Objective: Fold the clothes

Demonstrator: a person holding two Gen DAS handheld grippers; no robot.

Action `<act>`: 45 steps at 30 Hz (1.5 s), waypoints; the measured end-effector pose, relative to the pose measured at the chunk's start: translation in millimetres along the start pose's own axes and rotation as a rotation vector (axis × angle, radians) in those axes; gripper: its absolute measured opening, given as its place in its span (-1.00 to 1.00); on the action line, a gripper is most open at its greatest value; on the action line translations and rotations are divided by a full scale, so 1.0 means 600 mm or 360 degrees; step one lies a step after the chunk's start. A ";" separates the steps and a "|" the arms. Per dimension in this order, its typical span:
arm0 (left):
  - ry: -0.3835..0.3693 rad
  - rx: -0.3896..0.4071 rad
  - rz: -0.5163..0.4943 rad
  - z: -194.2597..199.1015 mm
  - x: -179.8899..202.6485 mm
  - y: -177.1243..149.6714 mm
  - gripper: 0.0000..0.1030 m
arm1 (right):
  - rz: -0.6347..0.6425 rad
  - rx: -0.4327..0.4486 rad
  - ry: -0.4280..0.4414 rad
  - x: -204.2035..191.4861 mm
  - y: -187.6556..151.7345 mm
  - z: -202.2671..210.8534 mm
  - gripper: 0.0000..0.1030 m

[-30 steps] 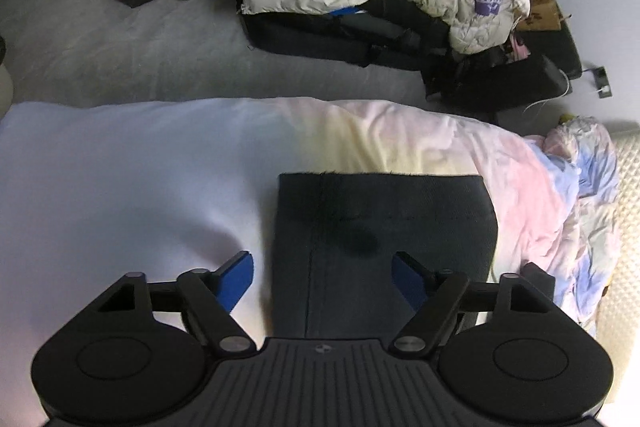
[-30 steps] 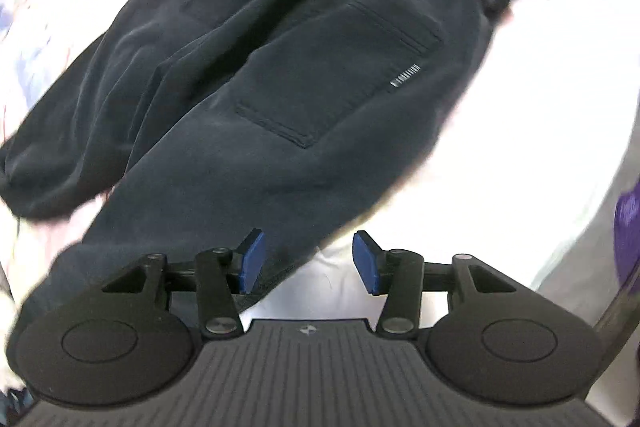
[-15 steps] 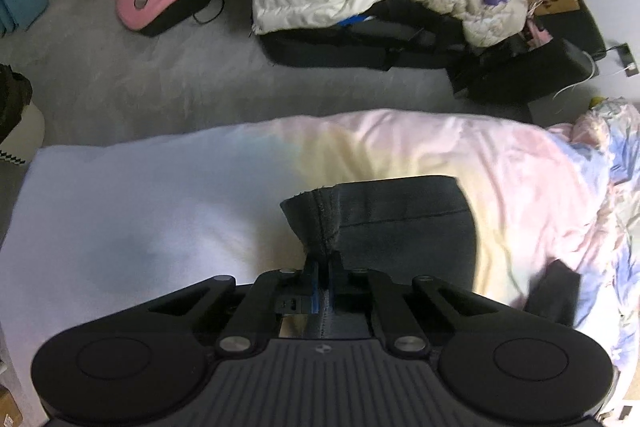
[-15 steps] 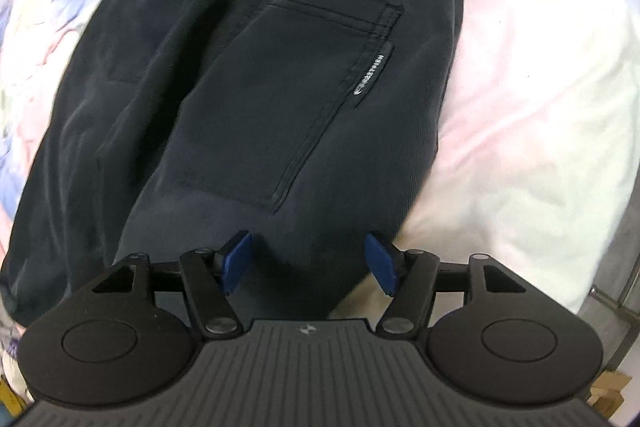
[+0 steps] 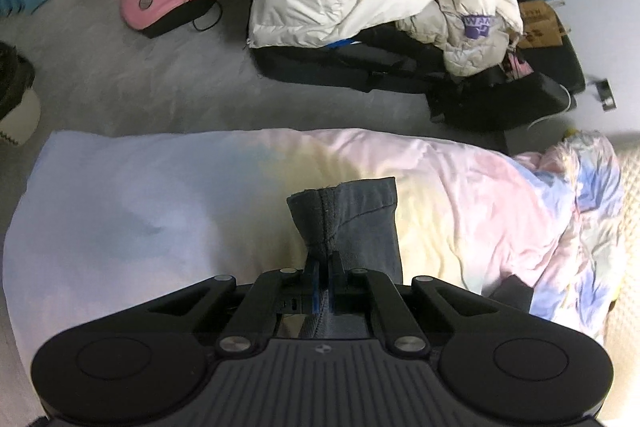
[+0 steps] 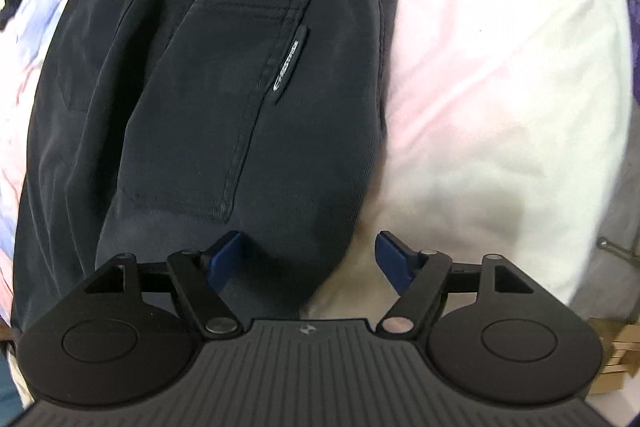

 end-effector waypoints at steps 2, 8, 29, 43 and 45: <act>-0.0038 -0.0004 -0.0012 0.003 0.007 -0.002 -0.92 | 0.0024 0.0028 0.0016 -0.009 0.002 -0.007 0.12; -0.0145 -0.0029 -0.0076 0.006 0.054 -0.017 -0.93 | 0.0033 0.0148 0.0097 -0.037 0.003 0.012 -0.62; -0.0329 -0.0187 0.0125 -0.008 -0.031 0.028 -0.93 | 0.0337 0.0253 0.0177 -0.016 0.032 0.094 -0.82; -0.0068 -0.0149 0.0143 -0.026 -0.170 0.048 -0.92 | 0.0523 0.0168 -0.0019 0.007 0.012 0.050 -0.79; -0.0062 -0.0139 0.0109 -0.019 -0.167 0.046 -0.92 | 0.0547 0.0180 -0.0016 0.006 0.014 0.055 -0.79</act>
Point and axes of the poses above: each gripper's, at about its wrist camera, not at the fingertips, and z roughly against the way its jaws point, x to its right, y to its top, the point moved 3 cm from there along -z, roughly the way its jaws point, and after that the axes turned 12 degrees about z, right-handed, at the moved point
